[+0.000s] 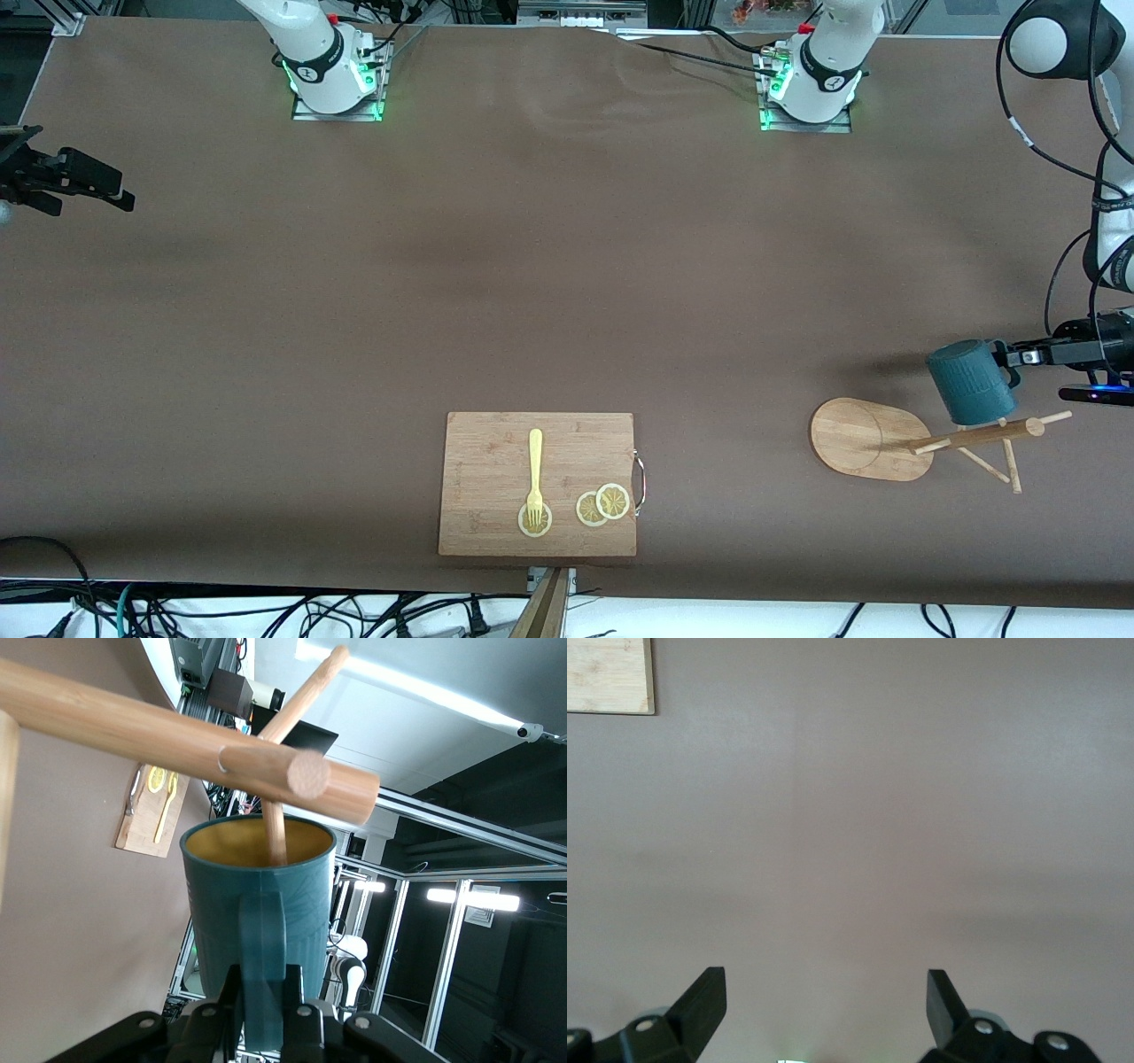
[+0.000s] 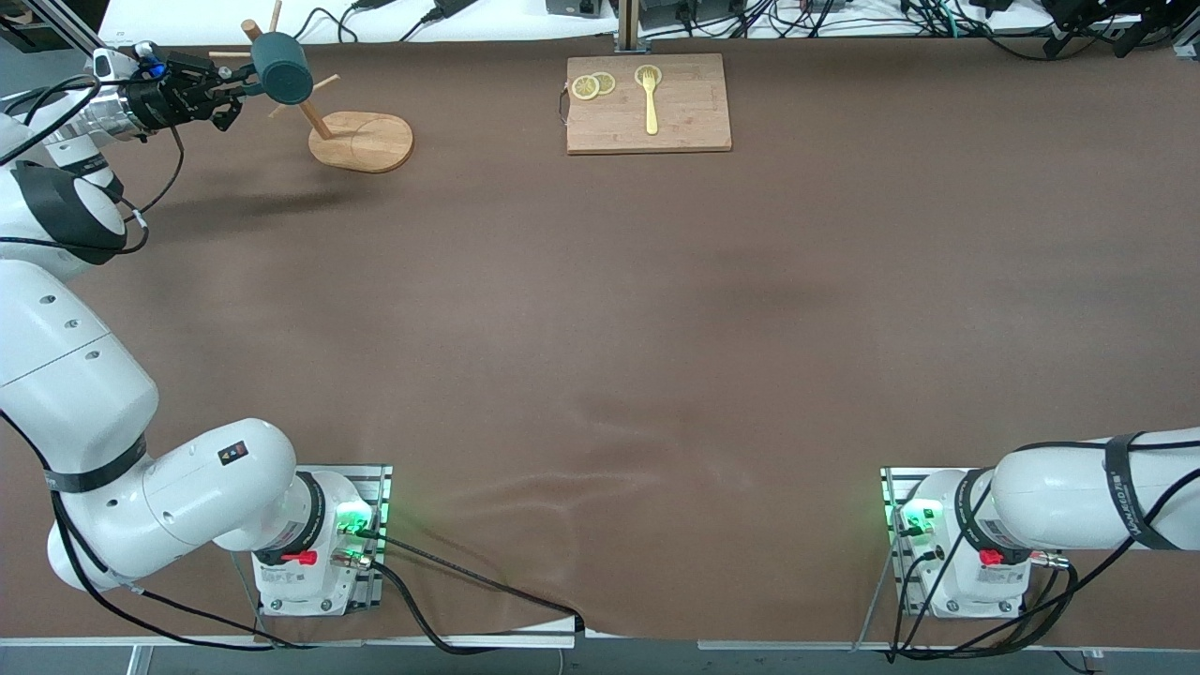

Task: Pass cup and hang on rack
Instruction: 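Move the mug over the wooden rack and hook it onto a peg, then open the left gripper and release the mug on the rack peg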

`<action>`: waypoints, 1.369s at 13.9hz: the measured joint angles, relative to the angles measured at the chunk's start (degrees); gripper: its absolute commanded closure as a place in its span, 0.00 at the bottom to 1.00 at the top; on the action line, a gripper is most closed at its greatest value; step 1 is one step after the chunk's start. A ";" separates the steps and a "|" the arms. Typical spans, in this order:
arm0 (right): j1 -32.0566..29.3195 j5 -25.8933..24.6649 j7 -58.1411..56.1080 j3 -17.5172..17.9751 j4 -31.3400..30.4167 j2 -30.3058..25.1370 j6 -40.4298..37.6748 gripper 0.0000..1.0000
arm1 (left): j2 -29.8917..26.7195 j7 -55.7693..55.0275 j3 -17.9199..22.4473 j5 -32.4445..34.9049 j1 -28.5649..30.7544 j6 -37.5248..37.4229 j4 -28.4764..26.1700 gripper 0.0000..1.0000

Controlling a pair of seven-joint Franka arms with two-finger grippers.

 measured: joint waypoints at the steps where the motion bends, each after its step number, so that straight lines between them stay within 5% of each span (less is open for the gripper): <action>1: 0.00 0.00 0.00 0.00 0.00 0.00 0.00 0.00 | 0.45 0.00 0.01 0.00 0.03 0.01 0.72 1.00; 4: 0.00 0.00 0.00 0.00 0.00 0.00 0.00 0.00 | 1.94 0.00 0.11 0.00 0.03 0.35 3.27 0.95; 5: 0.00 0.00 0.00 0.00 0.00 0.00 -0.03 0.00 | 2.35 0.00 0.22 0.00 0.03 0.54 3.92 0.72; 6: 0.00 0.00 0.00 0.00 0.00 0.00 -0.03 0.00 | 2.67 0.00 0.43 0.00 0.04 0.57 4.42 0.20; 7: 0.00 0.00 0.00 0.00 0.00 0.00 -0.03 0.00 | 2.94 0.00 0.72 0.00 0.03 0.57 4.88 0.00; 14: 0.00 0.00 0.00 0.00 0.00 0.00 -0.04 0.00 | 3.40 0.91 3.61 1.18 -0.09 0.56 6.16 0.00; 19: 0.00 0.02 0.00 0.00 0.00 0.00 -0.07 0.00 | 2.26 8.58 5.78 14.41 -0.04 -0.08 10.95 0.00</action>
